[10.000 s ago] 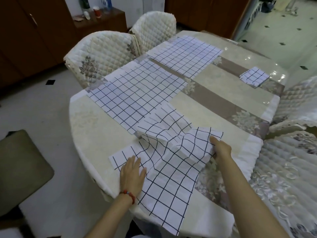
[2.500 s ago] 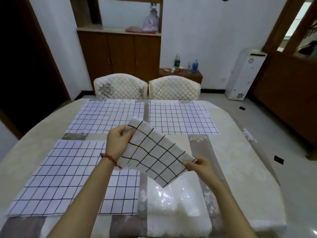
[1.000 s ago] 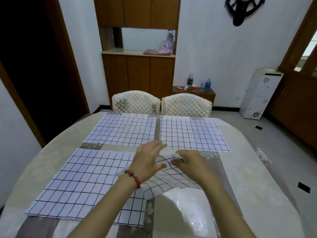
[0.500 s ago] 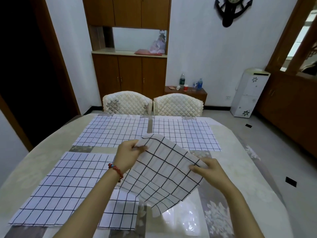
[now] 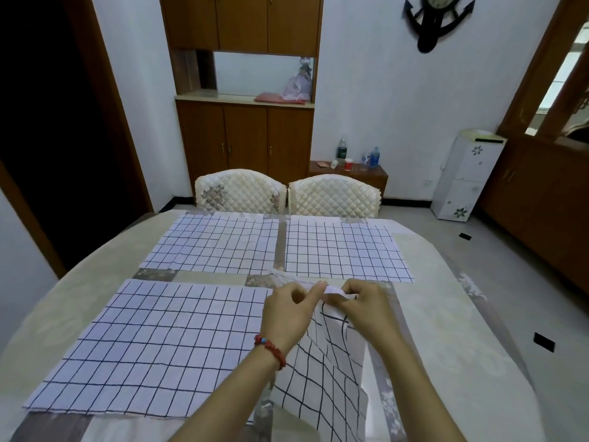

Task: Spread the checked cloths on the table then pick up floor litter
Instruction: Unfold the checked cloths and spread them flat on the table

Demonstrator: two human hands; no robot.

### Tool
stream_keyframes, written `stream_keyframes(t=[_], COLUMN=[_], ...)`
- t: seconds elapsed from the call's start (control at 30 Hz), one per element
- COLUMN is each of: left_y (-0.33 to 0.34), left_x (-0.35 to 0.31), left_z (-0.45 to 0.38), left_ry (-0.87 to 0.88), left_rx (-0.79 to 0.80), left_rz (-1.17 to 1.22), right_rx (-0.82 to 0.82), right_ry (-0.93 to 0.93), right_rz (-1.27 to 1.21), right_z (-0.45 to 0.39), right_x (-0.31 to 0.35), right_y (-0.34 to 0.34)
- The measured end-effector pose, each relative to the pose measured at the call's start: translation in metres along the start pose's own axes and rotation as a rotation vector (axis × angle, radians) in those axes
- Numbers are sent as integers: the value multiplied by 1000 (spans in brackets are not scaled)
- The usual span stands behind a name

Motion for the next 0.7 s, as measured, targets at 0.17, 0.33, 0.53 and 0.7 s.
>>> stream_keyframes(t=[0.17, 0.33, 0.53, 0.7], left_y=[4, 5, -8, -32], left_x=[8, 20, 35, 40], left_z=[-6, -13, -39, -80], left_ry=[-255, -353, -391, -385], left_rx=[215, 252, 171, 47], left_rz=[370, 609, 599, 538], right_rx=[24, 124, 68, -93], right_ry=[-56, -41, 31, 84], right_rz=[28, 14, 51, 161], right_z=[0, -2, -23, -64], right_x=[0, -9, -27, -41], right_y=[6, 3, -15, -47])
Point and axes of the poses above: each hand's wrist, its own z-axis away from the middle knuckle, its own y-axis out of the palm, x = y × z, the point moved 2 cm from there along -z, towards the middle knuckle, and after that the axes turned 1 degree about x, right-handed, at the moved point
